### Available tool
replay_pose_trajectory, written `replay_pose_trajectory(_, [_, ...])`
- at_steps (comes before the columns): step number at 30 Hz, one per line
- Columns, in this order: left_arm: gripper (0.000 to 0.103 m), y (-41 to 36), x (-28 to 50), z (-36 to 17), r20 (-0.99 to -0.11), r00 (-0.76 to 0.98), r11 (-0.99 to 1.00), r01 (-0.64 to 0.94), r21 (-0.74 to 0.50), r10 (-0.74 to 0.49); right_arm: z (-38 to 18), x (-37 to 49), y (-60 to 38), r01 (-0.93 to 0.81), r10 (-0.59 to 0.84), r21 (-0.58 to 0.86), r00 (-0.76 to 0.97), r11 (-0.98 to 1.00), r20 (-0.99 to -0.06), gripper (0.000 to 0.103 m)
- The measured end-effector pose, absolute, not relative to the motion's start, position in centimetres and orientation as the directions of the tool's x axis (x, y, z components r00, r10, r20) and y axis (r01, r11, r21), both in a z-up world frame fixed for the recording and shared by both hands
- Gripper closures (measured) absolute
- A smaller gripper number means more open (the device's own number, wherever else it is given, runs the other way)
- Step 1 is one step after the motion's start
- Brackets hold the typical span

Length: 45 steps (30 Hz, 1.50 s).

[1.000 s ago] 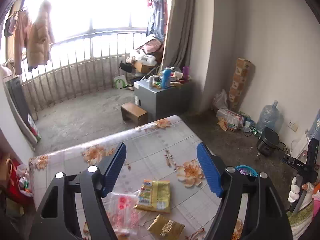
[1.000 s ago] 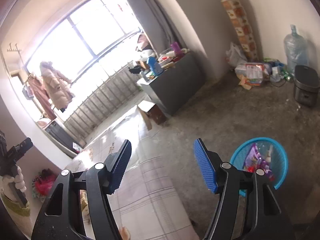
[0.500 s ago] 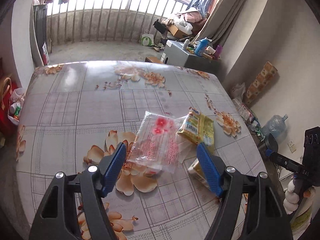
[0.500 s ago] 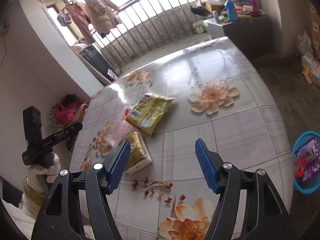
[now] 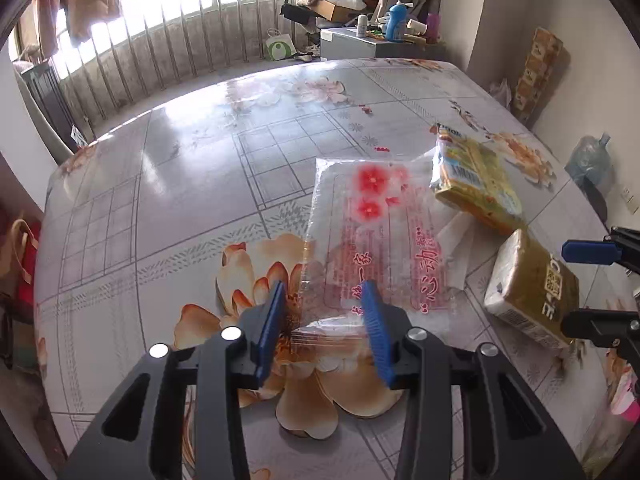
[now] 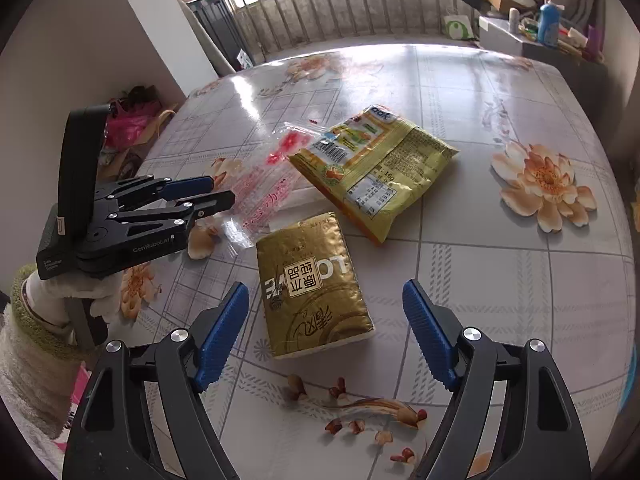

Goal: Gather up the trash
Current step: 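Move both grippers back over the table toward the remaining packs, then grasp the clear red-print bag with the left gripper while the right gripper grasps the gold tissue pack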

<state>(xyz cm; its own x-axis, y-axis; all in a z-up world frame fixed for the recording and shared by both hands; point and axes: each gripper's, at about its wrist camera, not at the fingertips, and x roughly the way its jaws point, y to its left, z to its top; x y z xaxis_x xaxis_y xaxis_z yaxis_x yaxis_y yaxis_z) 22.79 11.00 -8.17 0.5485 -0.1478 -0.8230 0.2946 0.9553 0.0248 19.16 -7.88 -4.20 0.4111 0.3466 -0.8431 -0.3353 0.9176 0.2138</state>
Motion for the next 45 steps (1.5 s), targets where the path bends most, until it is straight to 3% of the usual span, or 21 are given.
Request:
replay_pose_trajectory(3, [0.084, 10.2, 22.1, -8.3, -0.813, 0.575, 0.941, 0.320, 0.114, -0.097, -4.7, 19.0, -7.5, -0.341, 0.335, 0.201, 0.399, 0.918, -0.854, 0.027])
replay_pose_trajectory(4, [0.096, 10.0, 21.9, -8.4, -0.809, 0.584, 0.935, 0.321, 0.152, -0.069, -4.8, 19.0, -7.3, -0.338, 0.321, 0.186, 0.403, 0.923, -0.857, 0.028])
replay_pose_trajectory(5, [0.099, 9.9, 21.7, -8.5, -0.803, 0.593, 0.931, 0.322, 0.172, -0.056, -5.1, 19.1, -7.2, -0.339, 0.312, 0.177, 0.400, 0.924, -0.862, 0.029])
replay_pose_trajectory(12, [0.103, 10.0, 18.8, -8.8, -0.796, 0.604, 0.915, 0.345, 0.212, -0.043, -5.3, 19.1, -6.2, -0.356, 0.335, 0.197, 0.383, 0.914, -0.861, 0.048])
replay_pose_trajectory(19, [0.103, 9.8, 14.7, -8.2, -0.821, 0.562, 0.933, 0.339, 0.122, -0.097, -4.9, 18.0, -7.5, -0.323, 0.320, 0.197, 0.389, 0.926, -0.864, 0.051])
replay_pose_trajectory(25, [0.103, 10.3, 11.2, -8.0, -0.840, 0.495, 0.945, 0.322, -0.062, -0.224, -4.5, 15.8, -9.6, -0.255, 0.312, 0.223, 0.402, 0.941, -0.860, 0.052])
replay_pose_trajectory(28, [0.103, 11.1, 10.4, -7.9, -0.829, 0.462, 0.935, 0.301, -0.188, -0.315, -2.8, 14.8, -9.9, -0.275, 0.349, 0.245, 0.441, 0.930, -0.827, 0.052])
replay_pose_trajectory(30, [0.103, 11.4, 10.2, -7.6, -0.818, 0.472, 0.934, 0.291, -0.208, -0.329, -1.5, 14.4, -9.5, -0.310, 0.381, 0.256, 0.464, 0.916, -0.800, 0.052])
replay_pose_trajectory(34, [0.100, 12.8, 10.3, -6.9, -0.800, 0.491, 0.937, 0.236, -0.258, -0.344, -1.2, 14.8, -7.2, -0.373, 0.423, 0.264, 0.454, 0.890, -0.784, 0.052])
replay_pose_trajectory(41, [0.077, 15.9, 12.3, -6.6, -0.756, 0.474, 0.883, 0.111, -0.456, -0.450, -4.8, 15.3, -3.7, -0.441, 0.355, 0.167, 0.387, 0.882, -0.851, 0.052])
replay_pose_trajectory(45, [0.066, 16.5, 13.0, -6.6, -0.738, 0.472, 0.859, 0.089, -0.504, -0.482, -4.7, 15.5, -4.4, -0.441, 0.365, 0.184, 0.372, 0.879, -0.853, 0.052])
